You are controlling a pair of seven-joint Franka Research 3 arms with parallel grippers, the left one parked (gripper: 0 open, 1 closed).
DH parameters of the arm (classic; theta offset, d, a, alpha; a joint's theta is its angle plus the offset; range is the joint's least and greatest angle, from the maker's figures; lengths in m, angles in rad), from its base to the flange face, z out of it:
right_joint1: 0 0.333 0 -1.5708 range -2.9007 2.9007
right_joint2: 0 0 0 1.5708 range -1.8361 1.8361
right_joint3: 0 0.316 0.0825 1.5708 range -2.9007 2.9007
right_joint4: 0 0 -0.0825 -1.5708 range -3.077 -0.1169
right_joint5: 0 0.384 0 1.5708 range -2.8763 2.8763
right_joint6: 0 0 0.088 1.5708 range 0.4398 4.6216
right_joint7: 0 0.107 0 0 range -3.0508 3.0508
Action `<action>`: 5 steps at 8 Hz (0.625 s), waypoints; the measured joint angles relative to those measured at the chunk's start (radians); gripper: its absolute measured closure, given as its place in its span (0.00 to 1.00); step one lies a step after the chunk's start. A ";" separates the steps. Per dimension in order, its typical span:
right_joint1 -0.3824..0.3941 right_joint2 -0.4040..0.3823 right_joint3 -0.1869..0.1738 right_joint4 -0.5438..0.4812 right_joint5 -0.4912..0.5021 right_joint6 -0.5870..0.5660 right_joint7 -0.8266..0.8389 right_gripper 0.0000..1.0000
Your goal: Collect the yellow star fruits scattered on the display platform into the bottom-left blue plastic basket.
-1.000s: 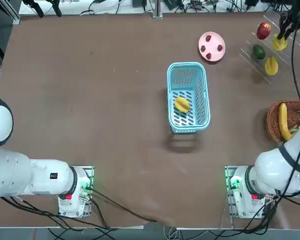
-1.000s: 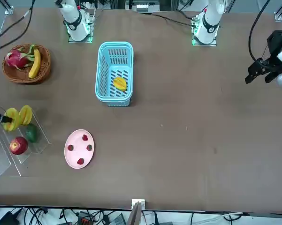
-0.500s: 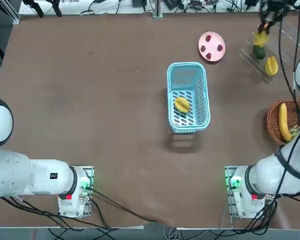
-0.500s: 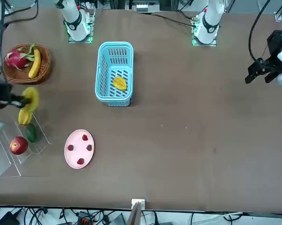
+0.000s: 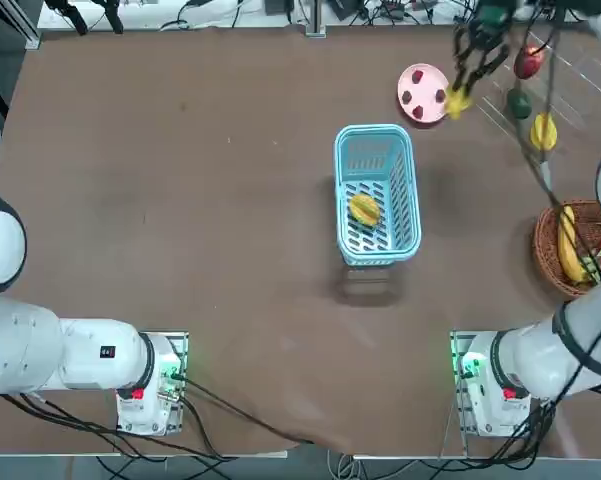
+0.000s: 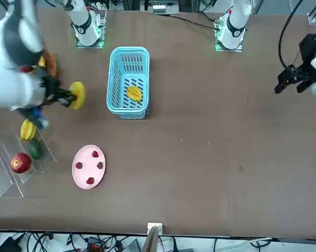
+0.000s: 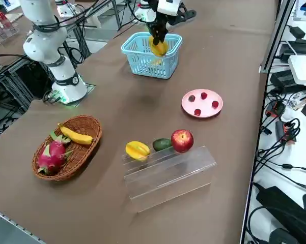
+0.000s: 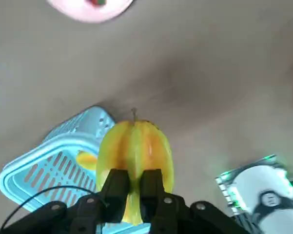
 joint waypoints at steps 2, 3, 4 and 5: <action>0.168 -0.086 0.003 -0.184 0.008 0.162 0.175 0.82; 0.238 -0.101 0.003 -0.238 0.008 0.239 0.243 0.82; 0.284 -0.105 0.003 -0.276 0.008 0.293 0.277 0.82; 0.306 -0.104 0.002 -0.300 0.008 0.314 0.282 0.81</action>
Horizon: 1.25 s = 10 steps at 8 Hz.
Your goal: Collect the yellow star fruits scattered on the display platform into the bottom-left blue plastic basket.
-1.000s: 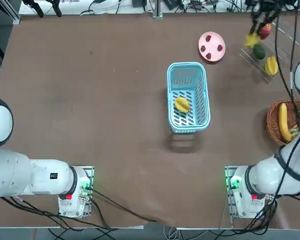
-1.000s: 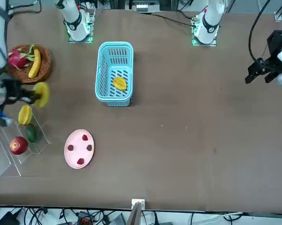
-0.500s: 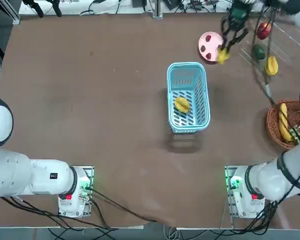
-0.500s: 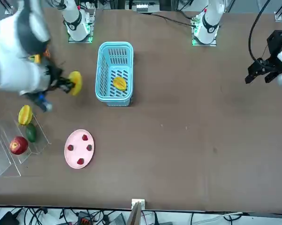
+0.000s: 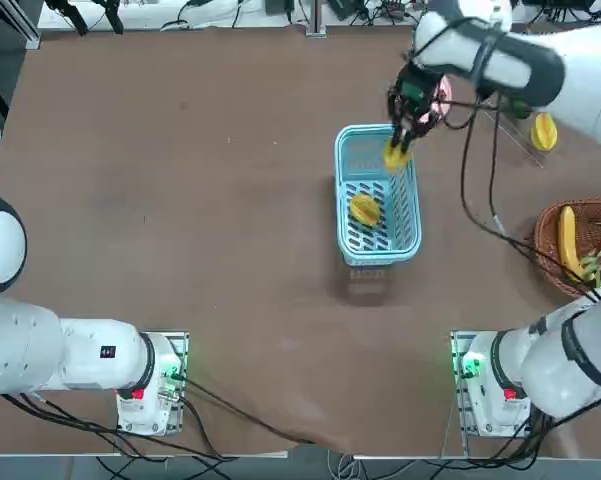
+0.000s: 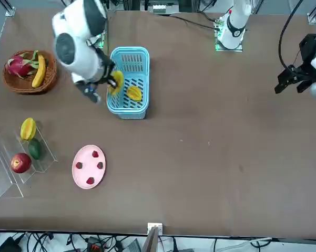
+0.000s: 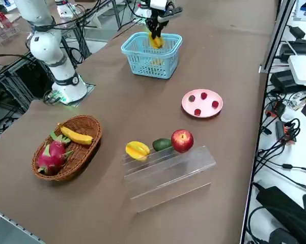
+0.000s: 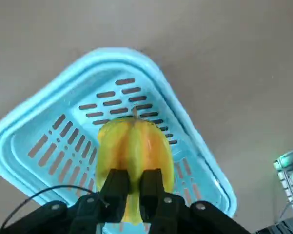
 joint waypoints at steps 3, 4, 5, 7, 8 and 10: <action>0.015 -0.003 -0.007 -0.025 0.000 0.025 0.019 0.31; 0.013 -0.010 -0.017 -0.022 -0.002 0.027 0.023 0.10; 0.000 -0.020 -0.033 -0.007 -0.022 0.021 0.025 0.00; -0.101 -0.035 -0.054 0.064 -0.153 -0.045 -0.024 0.00; -0.171 -0.038 -0.060 0.089 -0.215 -0.064 -0.096 0.00; -0.352 -0.031 -0.067 0.109 -0.288 -0.060 -0.327 0.00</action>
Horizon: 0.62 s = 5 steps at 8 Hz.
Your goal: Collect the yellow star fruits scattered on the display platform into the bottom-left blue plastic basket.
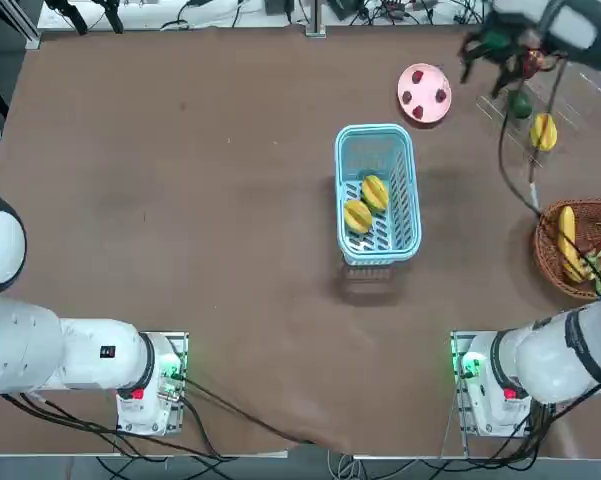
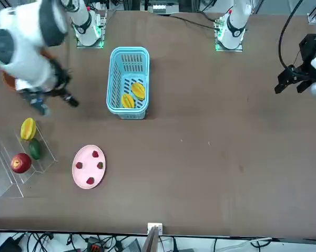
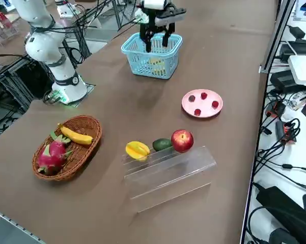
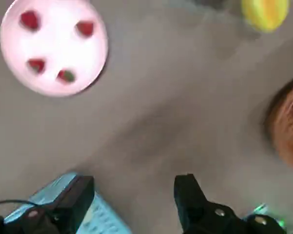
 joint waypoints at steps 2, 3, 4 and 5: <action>-0.168 0.041 -0.004 0.018 -0.047 0.063 -0.252 0.00; -0.233 0.074 -0.004 0.020 -0.055 0.119 -0.370 0.00; -0.288 0.114 -0.004 0.021 -0.057 0.181 -0.468 0.00; -0.331 0.155 -0.003 0.021 -0.057 0.246 -0.532 0.00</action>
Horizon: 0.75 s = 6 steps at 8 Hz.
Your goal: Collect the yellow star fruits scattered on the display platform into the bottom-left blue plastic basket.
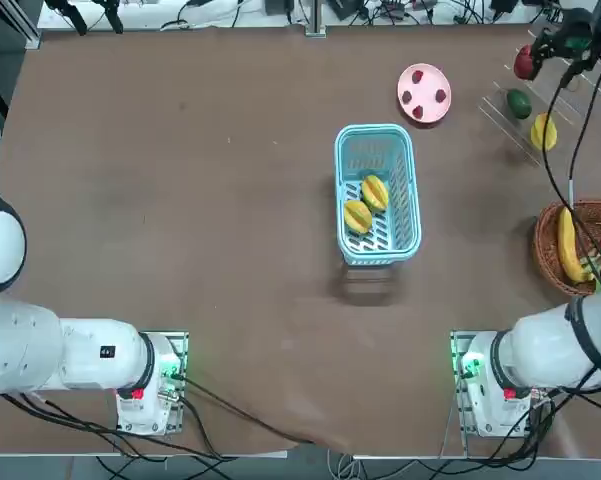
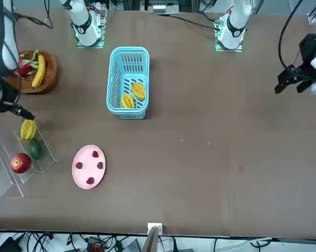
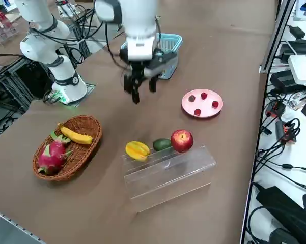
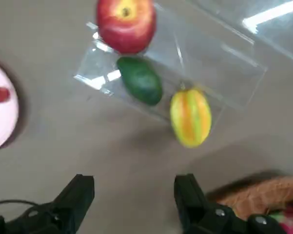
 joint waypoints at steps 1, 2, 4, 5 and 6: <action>-0.031 0.034 0.000 -0.006 0.000 0.066 -0.028 0.00; -0.056 0.055 0.001 -0.026 0.000 0.137 -0.045 0.00; -0.091 0.075 0.001 -0.075 0.000 0.228 -0.079 0.00; -0.099 0.082 0.002 -0.084 0.000 0.240 -0.081 0.00; -0.107 0.086 0.002 -0.086 0.000 0.248 -0.081 0.00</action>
